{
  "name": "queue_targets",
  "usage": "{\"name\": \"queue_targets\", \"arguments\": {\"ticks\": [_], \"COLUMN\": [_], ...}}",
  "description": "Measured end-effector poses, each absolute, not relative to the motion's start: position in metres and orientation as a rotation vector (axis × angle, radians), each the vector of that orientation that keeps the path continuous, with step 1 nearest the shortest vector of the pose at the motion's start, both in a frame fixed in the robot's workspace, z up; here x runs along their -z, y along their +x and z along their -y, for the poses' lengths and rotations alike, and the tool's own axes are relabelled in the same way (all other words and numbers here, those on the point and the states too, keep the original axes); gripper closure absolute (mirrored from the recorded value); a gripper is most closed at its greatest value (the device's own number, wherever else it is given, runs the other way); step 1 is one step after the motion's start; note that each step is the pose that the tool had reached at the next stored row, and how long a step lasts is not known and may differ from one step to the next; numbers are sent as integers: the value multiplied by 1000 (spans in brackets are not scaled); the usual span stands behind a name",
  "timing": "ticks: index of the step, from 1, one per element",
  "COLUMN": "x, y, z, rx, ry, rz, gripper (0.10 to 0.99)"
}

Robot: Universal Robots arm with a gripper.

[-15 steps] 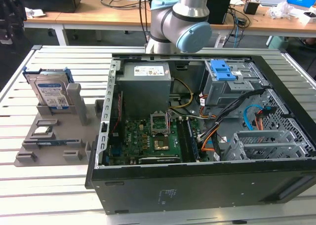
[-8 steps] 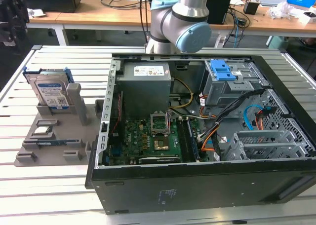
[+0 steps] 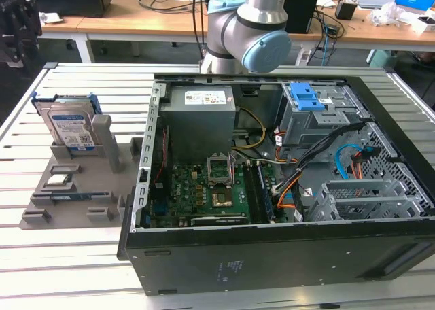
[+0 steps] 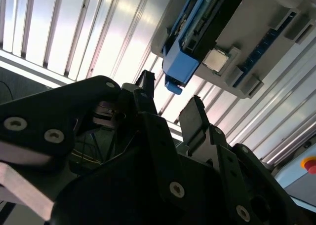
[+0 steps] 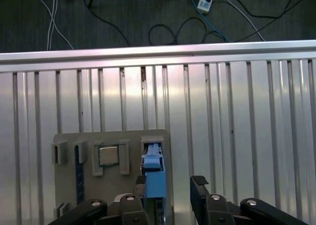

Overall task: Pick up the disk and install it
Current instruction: 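Pick up the disk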

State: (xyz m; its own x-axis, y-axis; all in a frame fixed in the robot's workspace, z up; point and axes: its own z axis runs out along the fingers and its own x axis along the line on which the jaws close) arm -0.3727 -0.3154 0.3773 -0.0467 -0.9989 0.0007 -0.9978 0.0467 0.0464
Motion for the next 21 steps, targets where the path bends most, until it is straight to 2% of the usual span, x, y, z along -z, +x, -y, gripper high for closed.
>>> {"name": "queue_targets", "arguments": {"ticks": [12, 21], "x": [-370, -349], "y": [-373, -373], "z": [315, 316], "rx": [51, 43], "ry": [2146, 2143], "rz": [2249, 2246], "gripper": [608, 608]}}
